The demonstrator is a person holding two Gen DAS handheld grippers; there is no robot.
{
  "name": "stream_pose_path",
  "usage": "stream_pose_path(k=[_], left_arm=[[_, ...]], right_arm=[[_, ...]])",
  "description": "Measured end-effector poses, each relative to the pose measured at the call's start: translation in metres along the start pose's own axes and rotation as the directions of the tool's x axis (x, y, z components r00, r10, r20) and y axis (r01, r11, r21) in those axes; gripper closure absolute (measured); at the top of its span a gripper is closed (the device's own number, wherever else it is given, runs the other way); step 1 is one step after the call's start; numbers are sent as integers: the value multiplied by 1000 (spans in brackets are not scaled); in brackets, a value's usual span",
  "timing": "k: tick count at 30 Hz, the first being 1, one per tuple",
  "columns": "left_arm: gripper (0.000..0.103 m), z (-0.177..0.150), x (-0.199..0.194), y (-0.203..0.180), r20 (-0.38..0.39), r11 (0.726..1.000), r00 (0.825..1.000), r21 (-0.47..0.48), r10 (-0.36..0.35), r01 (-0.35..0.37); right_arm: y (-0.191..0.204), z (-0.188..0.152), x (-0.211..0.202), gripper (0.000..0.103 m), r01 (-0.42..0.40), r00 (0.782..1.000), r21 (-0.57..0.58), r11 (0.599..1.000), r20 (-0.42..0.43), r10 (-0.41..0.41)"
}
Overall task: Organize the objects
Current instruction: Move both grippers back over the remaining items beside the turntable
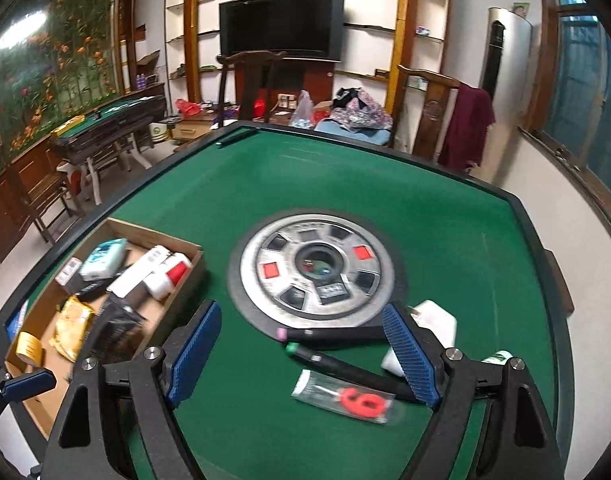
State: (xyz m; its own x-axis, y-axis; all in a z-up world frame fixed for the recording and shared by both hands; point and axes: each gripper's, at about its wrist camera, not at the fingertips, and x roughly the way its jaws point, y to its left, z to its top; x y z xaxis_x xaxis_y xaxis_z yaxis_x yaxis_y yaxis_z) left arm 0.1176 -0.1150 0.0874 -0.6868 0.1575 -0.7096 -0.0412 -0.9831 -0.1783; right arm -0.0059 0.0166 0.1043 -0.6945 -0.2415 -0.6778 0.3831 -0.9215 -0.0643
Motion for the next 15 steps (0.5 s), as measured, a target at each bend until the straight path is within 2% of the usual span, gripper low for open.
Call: stream_pose_path(k=[10, 15], left_arm=[[30, 8, 48, -45, -84, 998, 996, 62, -7, 12], [30, 18, 67, -66, -82, 993, 997, 113, -7, 16]], right_arm=[[-55, -21, 0, 15, 68, 997, 58, 996, 24, -70], [-78, -29, -6, 13, 105, 991, 93, 990, 69, -112]])
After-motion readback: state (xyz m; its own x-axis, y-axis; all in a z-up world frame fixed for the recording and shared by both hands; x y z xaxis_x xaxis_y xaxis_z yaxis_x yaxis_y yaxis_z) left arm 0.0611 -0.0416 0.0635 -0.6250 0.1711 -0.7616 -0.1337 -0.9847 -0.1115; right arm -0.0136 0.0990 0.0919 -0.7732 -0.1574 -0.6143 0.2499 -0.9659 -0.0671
